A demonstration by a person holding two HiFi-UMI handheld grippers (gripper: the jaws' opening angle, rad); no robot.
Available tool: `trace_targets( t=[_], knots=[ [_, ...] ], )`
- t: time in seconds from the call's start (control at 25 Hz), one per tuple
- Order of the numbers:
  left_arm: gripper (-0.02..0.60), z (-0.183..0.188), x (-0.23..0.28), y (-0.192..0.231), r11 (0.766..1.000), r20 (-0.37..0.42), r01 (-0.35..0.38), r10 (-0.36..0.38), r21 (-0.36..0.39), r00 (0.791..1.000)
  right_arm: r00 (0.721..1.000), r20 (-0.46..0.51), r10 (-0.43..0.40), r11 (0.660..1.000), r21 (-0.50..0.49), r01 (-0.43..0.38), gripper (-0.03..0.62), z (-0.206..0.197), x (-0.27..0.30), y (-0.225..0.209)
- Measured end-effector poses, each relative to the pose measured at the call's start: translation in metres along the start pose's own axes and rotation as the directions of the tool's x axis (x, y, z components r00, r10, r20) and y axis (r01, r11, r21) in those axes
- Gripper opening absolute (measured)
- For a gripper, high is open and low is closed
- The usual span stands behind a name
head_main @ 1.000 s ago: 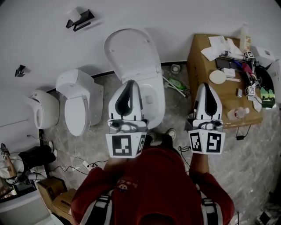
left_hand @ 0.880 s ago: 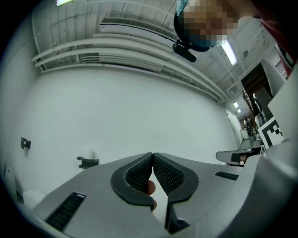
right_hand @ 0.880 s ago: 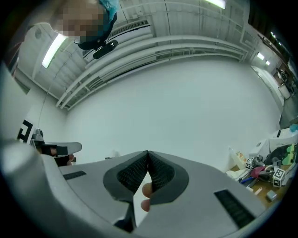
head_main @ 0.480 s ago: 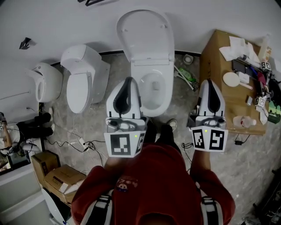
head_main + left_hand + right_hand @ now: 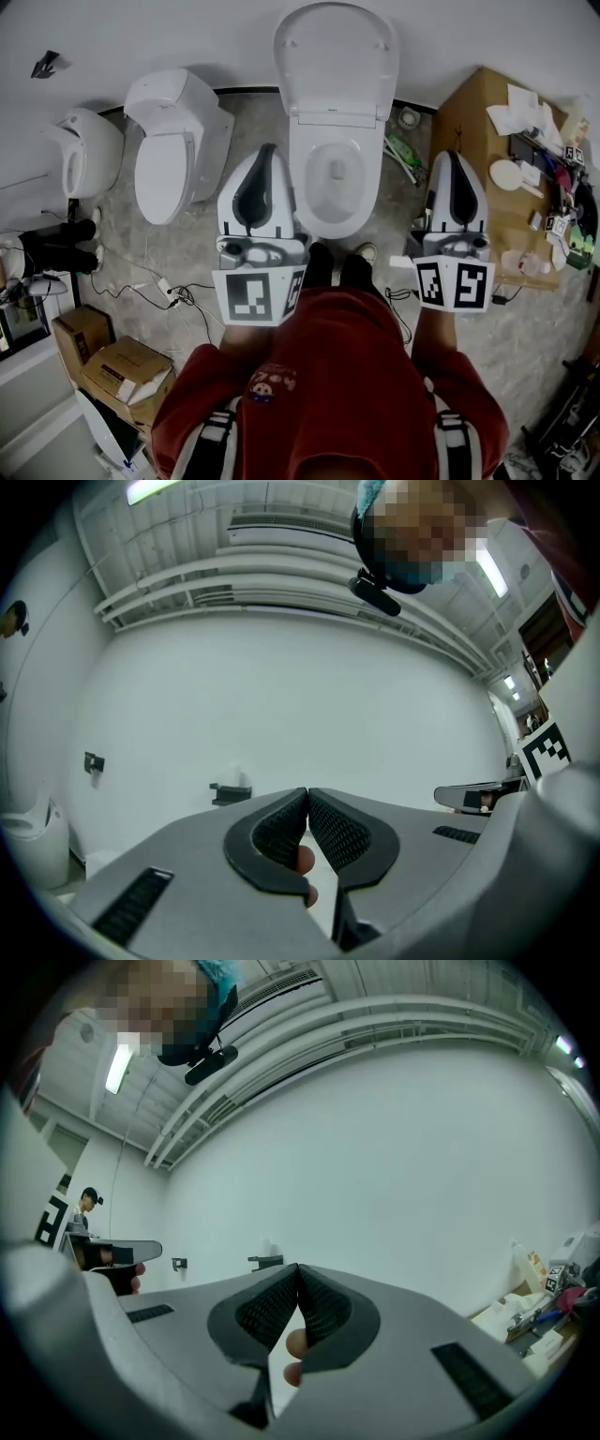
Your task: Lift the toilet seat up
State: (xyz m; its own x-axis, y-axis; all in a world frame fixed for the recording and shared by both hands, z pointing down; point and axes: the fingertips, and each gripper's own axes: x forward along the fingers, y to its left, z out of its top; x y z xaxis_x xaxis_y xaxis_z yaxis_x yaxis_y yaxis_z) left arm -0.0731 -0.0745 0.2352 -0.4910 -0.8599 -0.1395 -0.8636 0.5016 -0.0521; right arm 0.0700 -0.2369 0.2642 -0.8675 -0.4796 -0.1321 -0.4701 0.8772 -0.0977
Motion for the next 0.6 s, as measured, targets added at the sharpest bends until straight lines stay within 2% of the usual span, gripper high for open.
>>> trace_targets(
  t=[0.16,0.6],
  knots=[
    [0.018,-0.011,0.001,0.034,0.999,-0.019,-0.003,0.002,-0.053,1.000,1.000,-0.013,0.028,0.999,-0.028,-0.029,0.014,-0.003,0.025,0.030],
    [0.018,-0.030,-0.002,0.097,0.994,-0.029,0.003,-0.007,-0.110,1.000,0.996,-0.042,0.073,0.996,-0.053,-0.075,0.014,-0.019,0.059,0.096]
  ],
)
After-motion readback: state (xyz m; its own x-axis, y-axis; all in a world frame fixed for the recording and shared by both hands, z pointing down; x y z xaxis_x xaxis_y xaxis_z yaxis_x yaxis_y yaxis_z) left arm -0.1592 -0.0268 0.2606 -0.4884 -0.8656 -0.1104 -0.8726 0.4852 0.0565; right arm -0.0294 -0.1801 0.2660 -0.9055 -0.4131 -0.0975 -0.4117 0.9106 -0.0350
